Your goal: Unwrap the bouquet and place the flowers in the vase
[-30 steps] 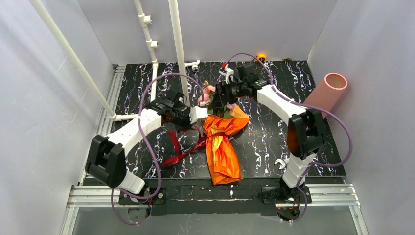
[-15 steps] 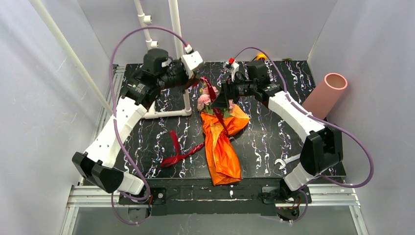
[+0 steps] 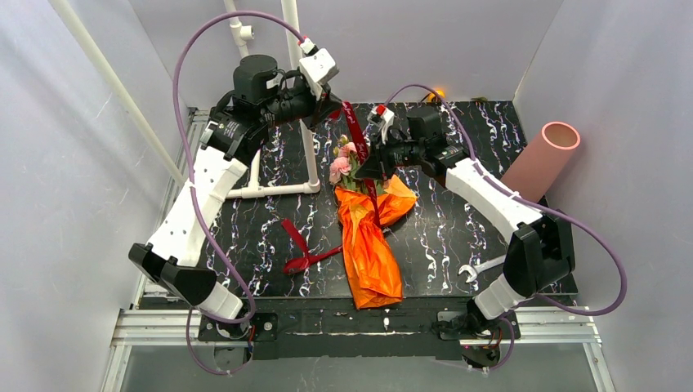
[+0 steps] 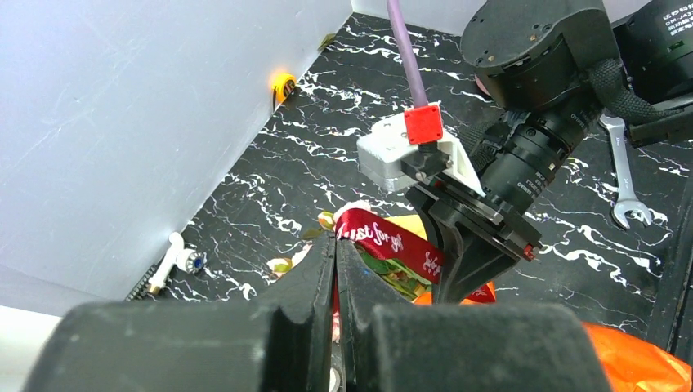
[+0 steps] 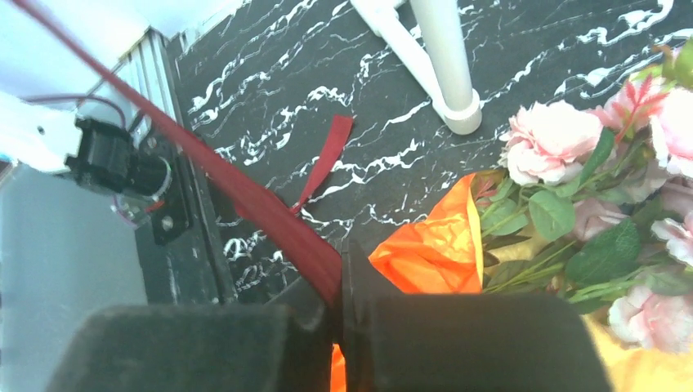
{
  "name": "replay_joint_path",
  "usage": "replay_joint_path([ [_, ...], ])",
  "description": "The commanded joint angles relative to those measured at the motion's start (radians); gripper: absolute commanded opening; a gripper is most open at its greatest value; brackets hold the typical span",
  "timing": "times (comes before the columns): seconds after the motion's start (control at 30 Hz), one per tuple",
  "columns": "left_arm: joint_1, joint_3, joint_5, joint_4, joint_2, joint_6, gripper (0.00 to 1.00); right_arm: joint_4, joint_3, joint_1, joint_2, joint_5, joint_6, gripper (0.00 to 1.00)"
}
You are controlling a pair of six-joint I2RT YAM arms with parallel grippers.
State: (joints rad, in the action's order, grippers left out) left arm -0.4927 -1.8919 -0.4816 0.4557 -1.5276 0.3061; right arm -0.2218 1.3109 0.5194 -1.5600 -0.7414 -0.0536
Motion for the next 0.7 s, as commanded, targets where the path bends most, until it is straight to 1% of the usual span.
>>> replay_joint_path([
  [0.0, 0.019, -0.018, -0.005, -0.012, 0.014, -0.047, 0.0, 0.027, 0.053, -0.002, 0.015, 0.061, 0.0, 0.01],
  [0.1, 0.029, 0.052, -0.027, -0.033, 0.04, -0.053, 0.0, 0.041, 0.122, -0.014, 0.021, 0.085, -0.04, 0.01],
  [0.13, 0.029, 0.096, -0.038, -0.049, 0.058, -0.046, 0.15, 0.05, 0.15, -0.022, 0.023, 0.088, -0.064, 0.01],
  [0.2, 0.029, 0.202, -0.05, -0.104, 0.104, -0.042, 0.6, 0.071, 0.212, -0.04, 0.019, 0.101, -0.11, 0.01],
  [0.23, 0.029, 0.255, -0.056, -0.125, 0.128, -0.032, 0.71, 0.081, 0.244, -0.051, 0.017, 0.106, -0.13, 0.01],
  [0.3, 0.029, 0.352, -0.06, -0.17, 0.169, -0.022, 0.85, 0.102, 0.31, -0.077, 0.006, 0.114, -0.171, 0.01],
  [0.33, 0.029, 0.397, -0.061, -0.195, 0.187, -0.015, 0.96, 0.113, 0.343, -0.089, 0.0, 0.117, -0.198, 0.01],
  [0.37, 0.029, 0.431, -0.074, -0.209, 0.201, -0.004, 0.98, 0.124, 0.376, -0.102, -0.006, 0.122, -0.216, 0.01],
  [0.53, -0.022, 0.569, -0.128, -0.239, 0.234, 0.102, 0.98, 0.183, 0.552, -0.146, -0.052, 0.133, -0.329, 0.01],
  [0.67, -0.081, 0.619, -0.138, -0.316, 0.199, 0.107, 0.98, 0.196, 0.668, -0.158, -0.087, 0.143, -0.394, 0.01],
])
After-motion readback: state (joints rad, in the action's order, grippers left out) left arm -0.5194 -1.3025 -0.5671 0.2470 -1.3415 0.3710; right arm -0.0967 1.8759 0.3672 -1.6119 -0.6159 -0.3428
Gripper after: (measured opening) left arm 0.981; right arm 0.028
